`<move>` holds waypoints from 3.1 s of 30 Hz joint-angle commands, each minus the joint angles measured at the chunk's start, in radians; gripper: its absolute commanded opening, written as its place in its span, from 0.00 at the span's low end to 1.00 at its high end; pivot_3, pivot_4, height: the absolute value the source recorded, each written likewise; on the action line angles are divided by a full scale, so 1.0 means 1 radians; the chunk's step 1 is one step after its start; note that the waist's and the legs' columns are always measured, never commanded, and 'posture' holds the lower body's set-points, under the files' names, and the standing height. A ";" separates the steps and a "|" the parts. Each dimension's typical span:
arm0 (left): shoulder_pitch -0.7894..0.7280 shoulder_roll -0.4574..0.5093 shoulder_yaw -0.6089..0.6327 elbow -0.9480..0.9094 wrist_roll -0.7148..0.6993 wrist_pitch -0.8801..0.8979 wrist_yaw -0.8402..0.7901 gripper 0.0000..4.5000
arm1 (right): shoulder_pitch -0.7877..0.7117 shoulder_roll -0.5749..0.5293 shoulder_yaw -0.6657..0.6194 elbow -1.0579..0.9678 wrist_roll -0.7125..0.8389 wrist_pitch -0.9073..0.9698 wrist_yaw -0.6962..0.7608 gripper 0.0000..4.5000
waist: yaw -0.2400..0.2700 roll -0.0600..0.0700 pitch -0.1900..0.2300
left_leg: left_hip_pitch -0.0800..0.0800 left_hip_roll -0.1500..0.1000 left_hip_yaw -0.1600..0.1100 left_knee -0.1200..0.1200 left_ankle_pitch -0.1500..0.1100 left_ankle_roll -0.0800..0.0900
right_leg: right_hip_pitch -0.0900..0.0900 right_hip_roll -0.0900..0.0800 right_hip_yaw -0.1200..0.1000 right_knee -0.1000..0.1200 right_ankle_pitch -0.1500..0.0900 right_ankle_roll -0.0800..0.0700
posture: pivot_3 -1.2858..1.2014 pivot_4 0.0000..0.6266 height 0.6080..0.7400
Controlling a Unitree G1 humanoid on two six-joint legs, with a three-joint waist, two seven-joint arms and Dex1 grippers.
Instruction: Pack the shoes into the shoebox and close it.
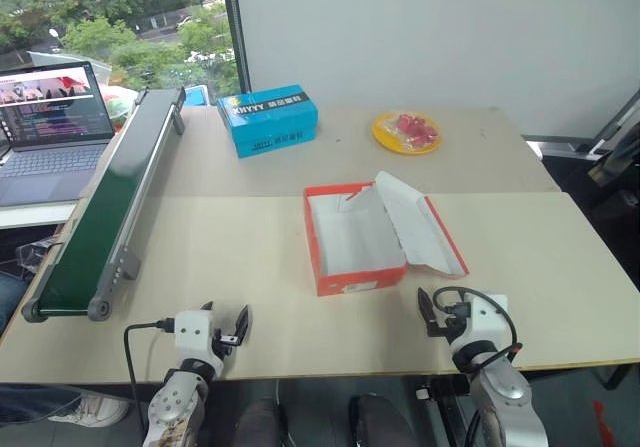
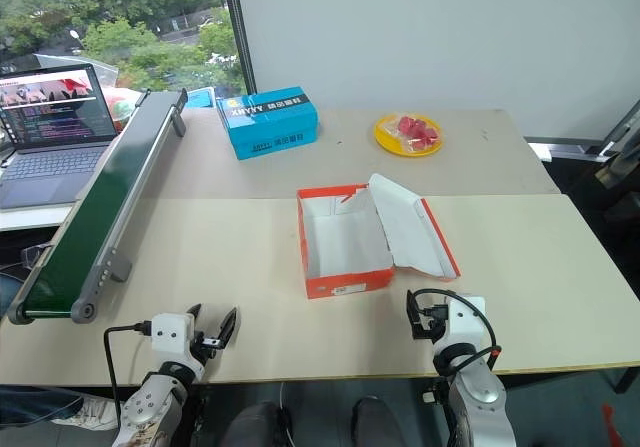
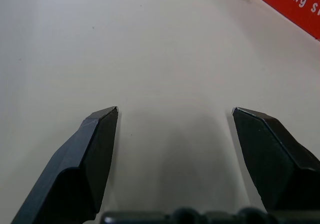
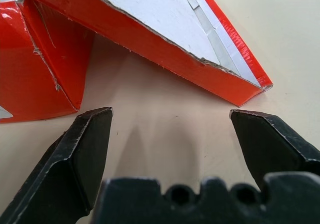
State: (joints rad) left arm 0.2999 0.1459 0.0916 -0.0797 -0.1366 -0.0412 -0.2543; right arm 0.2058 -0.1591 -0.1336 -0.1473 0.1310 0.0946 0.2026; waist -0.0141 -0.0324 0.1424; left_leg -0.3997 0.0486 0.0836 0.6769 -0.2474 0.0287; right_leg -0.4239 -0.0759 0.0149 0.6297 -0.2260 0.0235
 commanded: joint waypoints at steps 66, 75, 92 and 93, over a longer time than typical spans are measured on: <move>-0.476 0.515 0.525 -0.024 -0.164 0.639 -0.015 1.00 | -0.880 -0.067 0.269 0.185 0.180 0.366 0.538 1.00 | -0.002 0.000 0.001 | -0.005 -0.002 -0.001 0.001 0.001 -0.001 | -0.004 0.000 -0.002 0.001 0.005 0.002 | 0.52 0.24 1.00; -0.600 0.790 0.402 0.461 -0.115 0.408 -0.336 1.00 | -0.845 -0.071 0.289 0.164 0.140 0.344 0.518 1.00 | 0.000 -0.001 0.001 | -0.007 -0.001 0.002 0.000 0.001 -0.002 | -0.007 -0.001 -0.004 0.001 0.004 0.000 | 0.52 0.24 1.00; -1.090 0.906 0.212 1.219 0.016 0.112 -0.490 1.00 | -0.788 -0.091 0.289 0.076 0.143 0.411 0.497 1.00 | -0.006 -0.004 0.002 | -0.016 -0.002 0.009 0.002 0.002 -0.003 | -0.015 0.001 -0.005 0.003 0.005 -0.001 | 0.52 0.24 1.00; -1.098 0.908 0.212 1.234 0.017 0.111 -0.489 1.00 | -0.788 -0.094 0.288 0.075 0.143 0.413 0.497 1.00 | -0.005 -0.004 0.002 | -0.016 -0.002 0.009 0.002 0.002 -0.003 | -0.015 0.001 -0.005 0.003 0.005 -0.001 | 0.52 0.24 1.00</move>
State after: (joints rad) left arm -0.7662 1.0132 0.2949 1.1341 -0.1214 0.0963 -0.7537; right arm -0.5772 -0.2475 0.1742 -0.0186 0.2587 0.5047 0.7035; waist -0.0194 -0.0366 0.1446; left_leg -0.4153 0.0471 0.0930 0.6791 -0.2455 0.0258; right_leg -0.4393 -0.0748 0.0098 0.6330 -0.2214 0.0229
